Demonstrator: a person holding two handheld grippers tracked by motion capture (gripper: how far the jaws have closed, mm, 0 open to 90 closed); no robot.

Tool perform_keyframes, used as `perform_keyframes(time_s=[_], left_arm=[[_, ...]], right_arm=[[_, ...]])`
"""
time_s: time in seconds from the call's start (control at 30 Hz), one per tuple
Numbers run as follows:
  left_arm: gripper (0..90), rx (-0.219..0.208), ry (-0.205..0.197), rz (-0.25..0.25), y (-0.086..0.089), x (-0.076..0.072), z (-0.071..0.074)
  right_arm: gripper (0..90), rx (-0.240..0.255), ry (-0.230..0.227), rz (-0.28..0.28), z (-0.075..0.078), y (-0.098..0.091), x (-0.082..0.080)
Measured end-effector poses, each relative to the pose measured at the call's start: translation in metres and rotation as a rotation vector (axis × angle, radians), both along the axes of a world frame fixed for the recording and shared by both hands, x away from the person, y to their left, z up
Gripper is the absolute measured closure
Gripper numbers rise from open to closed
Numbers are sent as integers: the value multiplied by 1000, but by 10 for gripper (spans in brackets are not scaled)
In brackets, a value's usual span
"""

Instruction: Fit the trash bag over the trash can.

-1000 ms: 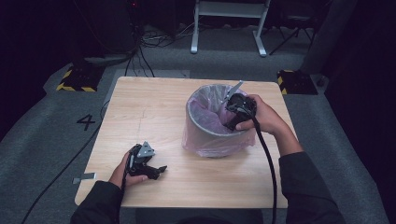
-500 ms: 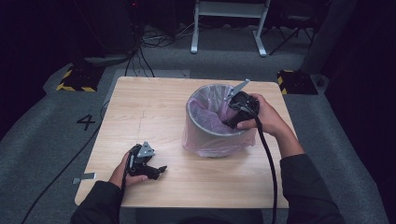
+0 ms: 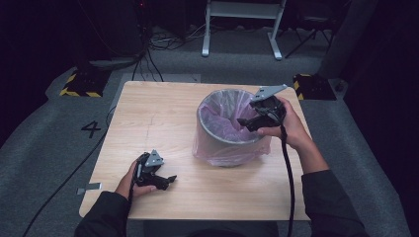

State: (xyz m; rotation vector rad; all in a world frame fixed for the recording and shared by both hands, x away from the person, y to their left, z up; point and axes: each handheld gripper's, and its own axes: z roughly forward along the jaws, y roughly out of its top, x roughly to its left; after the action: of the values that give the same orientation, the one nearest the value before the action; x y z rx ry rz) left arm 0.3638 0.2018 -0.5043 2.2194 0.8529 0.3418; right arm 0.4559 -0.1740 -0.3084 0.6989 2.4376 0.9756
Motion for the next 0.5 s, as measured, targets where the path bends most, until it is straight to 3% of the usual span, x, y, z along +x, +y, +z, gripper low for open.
perform_keyframes(time_s=[0.3, 0.5], left_arm=[[133, 0, 1, 0, 0, 0, 0], [133, 0, 0, 0, 0, 0, 0]], right_arm=[[229, 84, -68, -12, 15, -26, -27], [201, 112, -76, 5, 18, -41, -46]])
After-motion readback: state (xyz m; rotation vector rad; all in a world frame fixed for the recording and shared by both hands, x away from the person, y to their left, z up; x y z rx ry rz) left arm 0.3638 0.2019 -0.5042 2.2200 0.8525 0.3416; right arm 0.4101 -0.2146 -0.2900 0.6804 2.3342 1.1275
